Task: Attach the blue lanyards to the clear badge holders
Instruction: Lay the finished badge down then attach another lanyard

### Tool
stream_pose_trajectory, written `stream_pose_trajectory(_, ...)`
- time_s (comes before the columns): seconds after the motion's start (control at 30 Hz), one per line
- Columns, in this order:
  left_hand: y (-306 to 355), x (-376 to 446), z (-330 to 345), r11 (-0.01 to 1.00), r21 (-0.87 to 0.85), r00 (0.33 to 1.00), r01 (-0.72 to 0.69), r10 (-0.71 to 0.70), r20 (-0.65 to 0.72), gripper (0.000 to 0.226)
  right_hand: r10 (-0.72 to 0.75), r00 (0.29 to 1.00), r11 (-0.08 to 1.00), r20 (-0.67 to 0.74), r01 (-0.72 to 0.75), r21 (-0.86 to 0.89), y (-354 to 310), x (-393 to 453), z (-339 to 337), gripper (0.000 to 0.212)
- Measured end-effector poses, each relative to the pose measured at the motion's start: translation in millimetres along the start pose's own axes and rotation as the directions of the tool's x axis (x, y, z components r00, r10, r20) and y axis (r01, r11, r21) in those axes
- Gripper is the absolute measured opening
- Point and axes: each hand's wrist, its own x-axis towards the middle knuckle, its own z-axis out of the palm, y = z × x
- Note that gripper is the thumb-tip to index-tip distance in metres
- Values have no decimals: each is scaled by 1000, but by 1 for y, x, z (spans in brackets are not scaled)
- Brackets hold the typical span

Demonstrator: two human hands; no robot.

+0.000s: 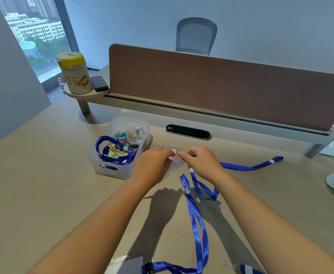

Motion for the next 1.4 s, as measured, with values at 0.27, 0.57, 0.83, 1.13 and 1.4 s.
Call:
stream_pose_trajectory(0.27,-2,-6,-4,993,21,985,-114,116,-126,21,157,957,914,245,-235,330,-6,-1,-3,23)
stream_pose_trajectory(0.57,-4,-4,-7,982,67,979,-175,181,-95,25,55,983,956,177,-103,276,-5,0,-3,27)
stream_pose_trajectory(0.83,0,5,-15,988,106,991,-110,102,82,32,23,990,987,141,-45,154,-7,-1,-2,28)
stream_pose_trajectory(1.13,1,7,-18,992,-122,986,31,-10,167,28,-20,996,992,82,9,129,-7,-1,1,30)
stream_pose_trajectory(1.4,2,6,-11,974,-225,998,-6,-8,-61,25,-9,1000,966,27,2,260,-10,1,5,29)
